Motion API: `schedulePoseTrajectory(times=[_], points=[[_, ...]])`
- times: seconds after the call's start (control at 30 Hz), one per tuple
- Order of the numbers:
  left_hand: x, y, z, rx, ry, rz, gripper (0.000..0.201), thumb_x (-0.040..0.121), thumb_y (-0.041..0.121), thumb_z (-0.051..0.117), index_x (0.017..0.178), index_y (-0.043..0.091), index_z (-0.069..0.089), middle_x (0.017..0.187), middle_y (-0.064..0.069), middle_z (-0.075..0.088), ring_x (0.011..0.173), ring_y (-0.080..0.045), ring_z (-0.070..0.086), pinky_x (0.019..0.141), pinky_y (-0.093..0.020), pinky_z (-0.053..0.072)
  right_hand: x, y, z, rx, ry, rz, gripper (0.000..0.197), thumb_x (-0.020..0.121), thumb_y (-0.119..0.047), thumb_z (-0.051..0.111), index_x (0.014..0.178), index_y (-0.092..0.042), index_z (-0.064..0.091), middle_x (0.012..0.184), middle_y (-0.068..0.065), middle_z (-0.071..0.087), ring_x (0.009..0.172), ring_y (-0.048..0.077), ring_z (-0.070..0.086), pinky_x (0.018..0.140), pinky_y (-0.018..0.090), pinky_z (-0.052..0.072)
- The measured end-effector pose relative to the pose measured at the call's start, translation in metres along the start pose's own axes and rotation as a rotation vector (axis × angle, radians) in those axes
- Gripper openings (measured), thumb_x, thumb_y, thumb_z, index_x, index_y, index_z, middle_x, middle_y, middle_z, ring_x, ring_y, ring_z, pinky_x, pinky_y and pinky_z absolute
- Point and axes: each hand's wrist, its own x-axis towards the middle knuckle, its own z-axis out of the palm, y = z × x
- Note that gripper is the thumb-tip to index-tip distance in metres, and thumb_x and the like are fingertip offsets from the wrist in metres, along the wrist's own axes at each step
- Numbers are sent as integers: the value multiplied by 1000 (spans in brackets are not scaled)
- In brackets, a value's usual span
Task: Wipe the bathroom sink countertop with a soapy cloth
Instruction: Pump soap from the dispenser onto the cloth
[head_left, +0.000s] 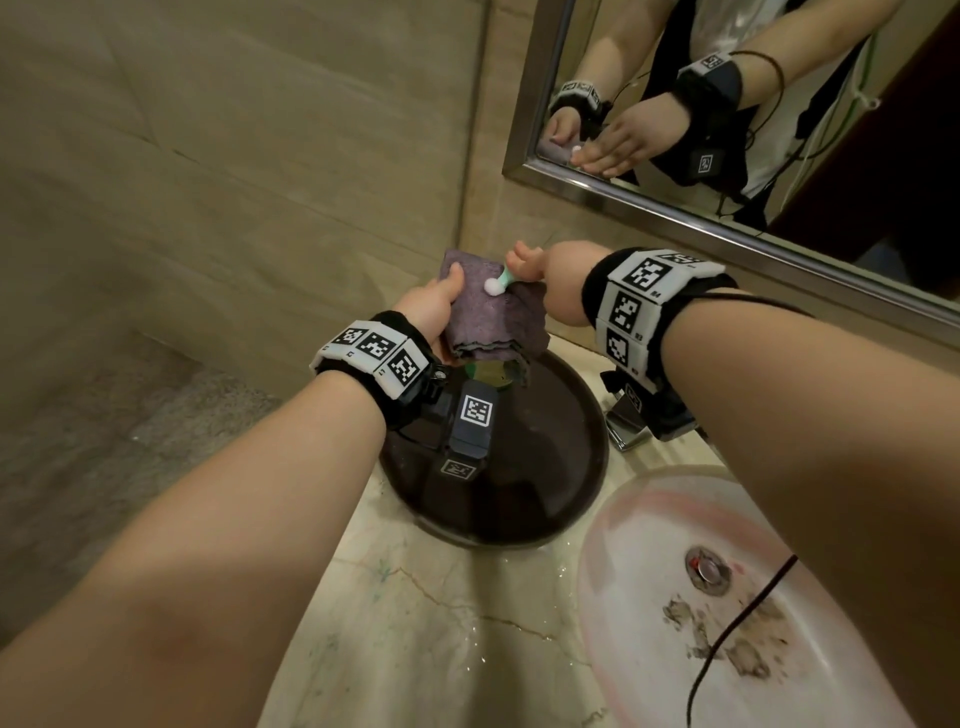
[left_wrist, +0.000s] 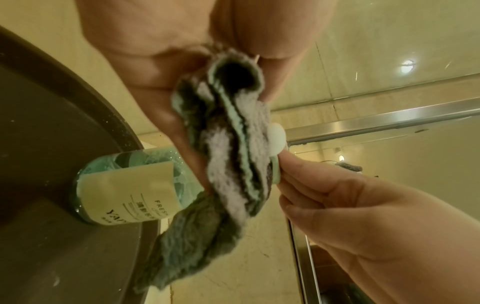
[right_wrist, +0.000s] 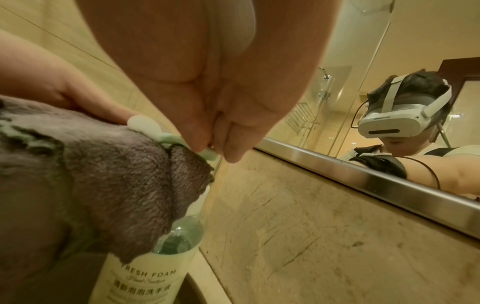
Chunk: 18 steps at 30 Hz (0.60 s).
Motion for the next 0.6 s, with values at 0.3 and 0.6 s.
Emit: schedulePoseTrajectory(times=[0.3,0.6], points=[[1,-2,-2,-72,-44,-5,54,98,42,36,143,12,37,138,-17,52,124,-34,53,104,-53,41,1,3,1,-20,14,22,69,98,-2,34,151,-11,-8,161,4,-9,148,14,-1,112,21,0],[5,-7,-6,-163,-83,28,45,101,30,34,143,13,35,138,-16,50,122,-33,53,105,-53,39,12,1,3,-43,-8,7,69,97,1,35,151,-7,-7,160,6,-11,149,16,-2,115,23,0]])
